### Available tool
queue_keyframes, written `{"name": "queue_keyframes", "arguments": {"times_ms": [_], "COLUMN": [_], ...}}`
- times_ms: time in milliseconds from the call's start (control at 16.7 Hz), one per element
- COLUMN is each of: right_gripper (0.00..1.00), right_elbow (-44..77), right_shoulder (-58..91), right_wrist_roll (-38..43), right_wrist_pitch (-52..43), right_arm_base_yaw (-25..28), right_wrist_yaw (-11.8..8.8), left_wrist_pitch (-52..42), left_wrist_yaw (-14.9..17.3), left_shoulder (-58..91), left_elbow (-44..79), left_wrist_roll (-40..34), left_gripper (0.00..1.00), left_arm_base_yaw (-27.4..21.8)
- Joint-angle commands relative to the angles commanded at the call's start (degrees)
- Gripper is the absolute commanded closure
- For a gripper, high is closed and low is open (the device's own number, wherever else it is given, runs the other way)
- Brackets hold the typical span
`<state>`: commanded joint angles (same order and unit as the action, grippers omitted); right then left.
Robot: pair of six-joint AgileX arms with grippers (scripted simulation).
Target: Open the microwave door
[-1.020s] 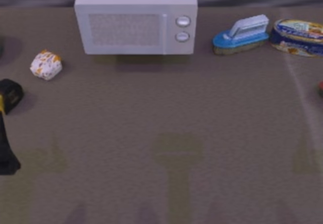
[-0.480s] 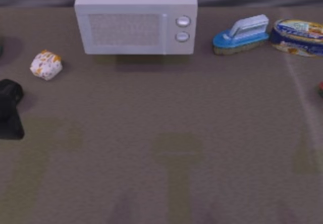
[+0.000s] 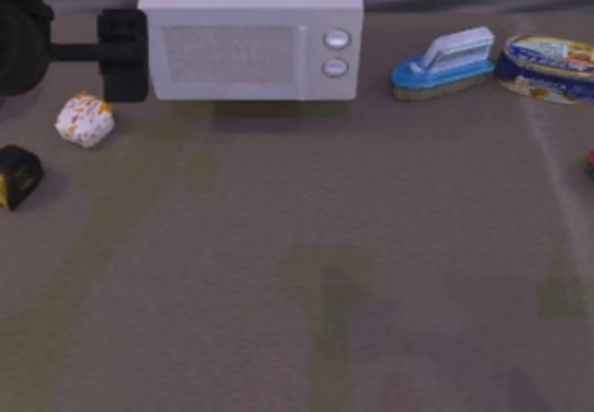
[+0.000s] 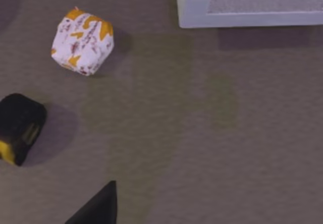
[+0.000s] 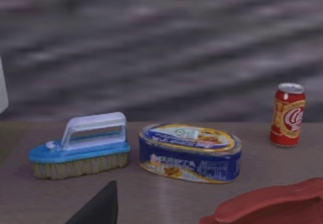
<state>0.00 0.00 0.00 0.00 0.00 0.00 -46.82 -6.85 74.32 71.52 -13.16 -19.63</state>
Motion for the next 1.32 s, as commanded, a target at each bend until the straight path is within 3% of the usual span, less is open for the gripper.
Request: {"name": "queue_keyframes", "arguments": {"times_ms": [360, 720, 960, 1320], "right_gripper": [0.00, 0.00, 0.00, 0.00], "right_elbow": [0.00, 0.00, 0.00, 0.00], "right_shoulder": [0.00, 0.00, 0.00, 0.00], "right_wrist_roll": [0.00, 0.00, 0.00, 0.00], "right_wrist_pitch": [0.00, 0.00, 0.00, 0.00], "right_arm_base_yaw": [0.00, 0.00, 0.00, 0.00], "right_wrist_yaw": [0.00, 0.00, 0.00, 0.00], "left_wrist_pitch": [-17.15, -25.66, -27.05, -27.11], "left_wrist_yaw": [-4.70, -8.62, -10.06, -10.27], "left_shoulder": [32.85, 54.95, 61.85, 62.74], "left_elbow": [34.87, 63.52, 73.54, 74.87], "left_wrist_roll": [-8.23, -15.65, -18.53, -18.95], "left_gripper": [0.00, 0.00, 0.00, 0.00], "left_arm_base_yaw": [-8.35, -14.06, -15.79, -16.01]}}
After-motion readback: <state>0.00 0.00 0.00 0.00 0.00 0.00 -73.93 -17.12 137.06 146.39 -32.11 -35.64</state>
